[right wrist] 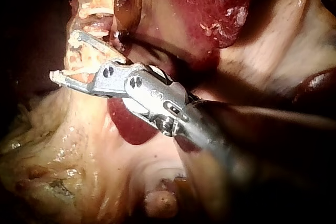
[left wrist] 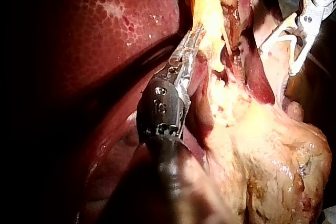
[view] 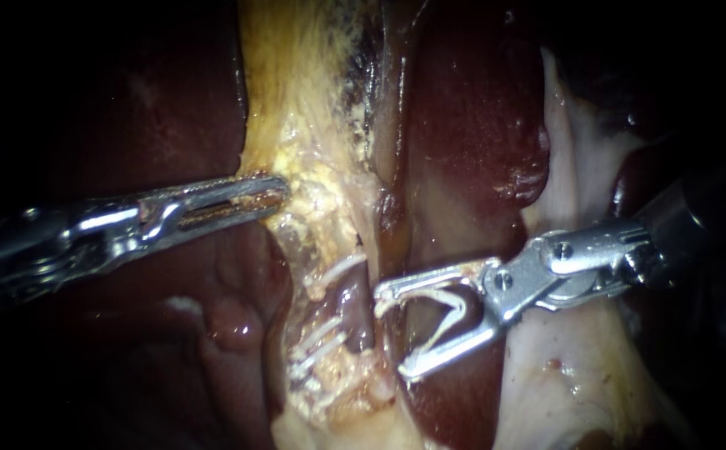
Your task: Clipping first clip right tube
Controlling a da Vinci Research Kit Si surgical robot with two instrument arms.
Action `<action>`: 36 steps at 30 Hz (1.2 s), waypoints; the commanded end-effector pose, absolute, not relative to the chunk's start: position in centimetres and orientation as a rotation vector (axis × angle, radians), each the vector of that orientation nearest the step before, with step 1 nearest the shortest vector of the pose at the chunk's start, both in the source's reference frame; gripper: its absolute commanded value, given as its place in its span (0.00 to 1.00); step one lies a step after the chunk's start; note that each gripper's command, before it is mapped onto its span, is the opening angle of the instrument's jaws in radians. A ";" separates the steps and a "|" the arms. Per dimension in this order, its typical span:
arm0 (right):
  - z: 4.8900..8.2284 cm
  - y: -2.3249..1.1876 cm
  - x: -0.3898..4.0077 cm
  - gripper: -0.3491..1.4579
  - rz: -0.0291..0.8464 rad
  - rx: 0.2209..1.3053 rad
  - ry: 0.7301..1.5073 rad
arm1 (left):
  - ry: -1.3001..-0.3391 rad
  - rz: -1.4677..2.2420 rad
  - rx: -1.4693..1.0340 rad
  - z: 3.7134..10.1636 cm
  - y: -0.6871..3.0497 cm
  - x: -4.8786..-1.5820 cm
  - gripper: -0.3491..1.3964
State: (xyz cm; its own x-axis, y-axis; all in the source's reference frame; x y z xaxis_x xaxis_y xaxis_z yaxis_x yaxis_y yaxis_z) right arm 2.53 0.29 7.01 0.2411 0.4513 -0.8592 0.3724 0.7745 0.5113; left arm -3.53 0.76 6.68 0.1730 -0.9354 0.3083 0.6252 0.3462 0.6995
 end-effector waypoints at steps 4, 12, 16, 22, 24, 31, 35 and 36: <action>7.00 0.28 2.55 0.50 0.061 0.740 1.365 | -0.799 -1.166 0.469 6.68 0.76 -3.53 0.00; 7.08 0.23 2.58 0.50 0.114 0.784 1.338 | -0.796 -1.170 0.480 6.55 0.79 -3.45 0.00; 7.24 0.20 2.62 0.50 0.169 0.833 1.307 | -0.786 -1.172 0.466 6.26 0.88 -3.27 0.00; 7.53 0.14 2.65 0.49 0.201 0.857 1.242 | -0.817 -1.180 0.438 5.70 1.05 -3.06 0.00; 7.62 0.12 2.68 0.49 0.212 0.863 1.226 | -0.820 -1.178 0.429 5.55 1.08 -3.04 0.00; 7.83 0.09 2.79 0.49 0.244 0.872 1.193 | -0.818 -1.171 0.423 5.31 1.08 -3.04 0.00; 7.90 0.14 2.78 0.49 0.259 0.844 1.157 | -0.817 -1.173 0.422 5.27 1.06 -3.04 0.00; 7.92 0.15 2.77 0.49 0.262 0.839 1.154 | -0.817 -1.173 0.422 5.27 1.06 -3.04 0.00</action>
State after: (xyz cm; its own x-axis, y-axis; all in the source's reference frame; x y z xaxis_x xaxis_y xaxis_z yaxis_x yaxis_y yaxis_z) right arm 2.77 0.16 7.94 0.4172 0.5836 -0.6967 0.2216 0.6781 0.7008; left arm -3.04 1.06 5.26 0.1544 -0.9273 0.3410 0.6417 0.3565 0.6790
